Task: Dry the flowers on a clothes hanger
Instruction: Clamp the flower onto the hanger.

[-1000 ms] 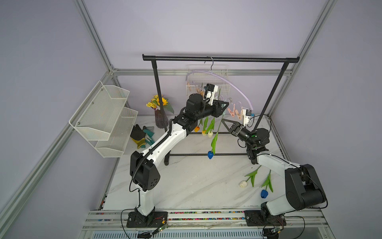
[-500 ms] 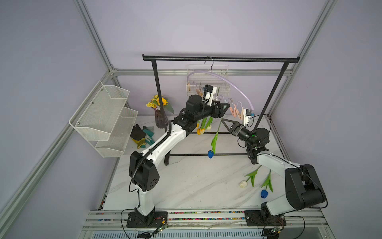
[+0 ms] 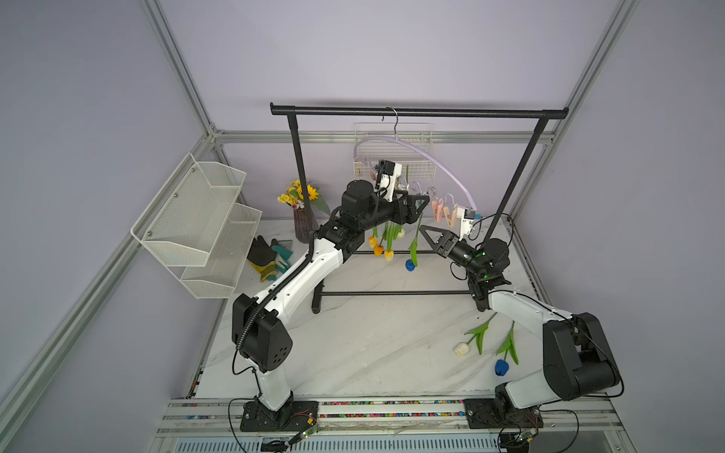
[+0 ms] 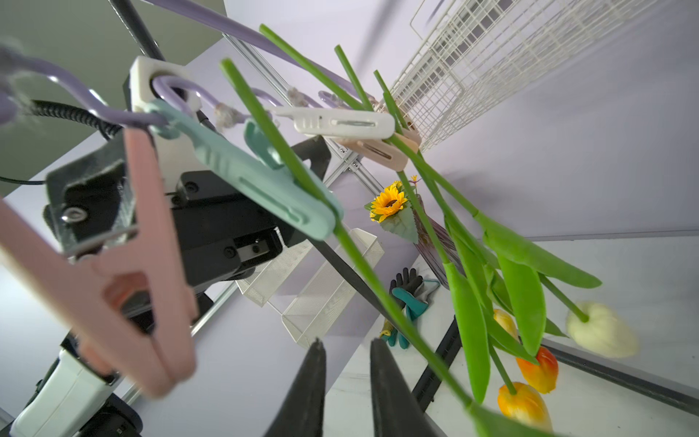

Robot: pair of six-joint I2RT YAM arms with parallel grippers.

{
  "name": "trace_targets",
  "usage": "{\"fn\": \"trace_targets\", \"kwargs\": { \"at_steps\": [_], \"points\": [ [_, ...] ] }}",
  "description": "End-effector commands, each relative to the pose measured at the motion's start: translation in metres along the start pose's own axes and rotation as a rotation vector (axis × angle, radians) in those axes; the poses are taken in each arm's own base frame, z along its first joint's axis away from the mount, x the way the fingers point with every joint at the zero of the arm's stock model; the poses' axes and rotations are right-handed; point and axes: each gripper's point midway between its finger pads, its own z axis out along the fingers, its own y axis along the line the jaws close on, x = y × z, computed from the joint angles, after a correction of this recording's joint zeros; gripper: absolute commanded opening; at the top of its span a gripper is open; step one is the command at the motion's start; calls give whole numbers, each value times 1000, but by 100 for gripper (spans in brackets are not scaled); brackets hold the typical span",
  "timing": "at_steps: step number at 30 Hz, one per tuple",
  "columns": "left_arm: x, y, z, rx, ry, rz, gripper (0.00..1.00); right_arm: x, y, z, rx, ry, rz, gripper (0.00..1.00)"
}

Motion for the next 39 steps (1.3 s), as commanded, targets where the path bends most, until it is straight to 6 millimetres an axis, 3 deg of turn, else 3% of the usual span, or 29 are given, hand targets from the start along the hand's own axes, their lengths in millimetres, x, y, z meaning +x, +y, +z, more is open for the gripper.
{"fn": "trace_targets", "kwargs": {
  "at_steps": [1,7,18,19,22,27,29,32,36,39],
  "points": [
    [-44,-20,-26,16,-113,65,85,-5,11,-1,1,-6,-68,27],
    [-45,-18,-41,-16,-107,78,87,4,3,-6,39,16,-80,30],
    [-28,-6,-66,-76,-41,92,89,19,-14,-15,140,81,-81,32],
    [-25,-6,-68,-82,-28,99,89,15,-5,-18,134,72,-99,32],
    [-17,-5,-79,-109,16,124,90,17,-6,-23,171,82,-93,33],
    [-7,1,-105,-186,48,185,91,26,-27,-37,325,116,-44,36],
    [-8,4,-121,-238,44,217,91,31,-38,-46,390,127,-32,36],
    [6,23,-139,-351,67,238,91,38,-61,-65,546,132,-4,38],
    [36,50,-159,-477,80,194,91,43,-104,-120,916,83,56,42],
    [67,68,-169,-541,91,112,91,51,-122,-157,1104,47,73,42]
  ]
}}
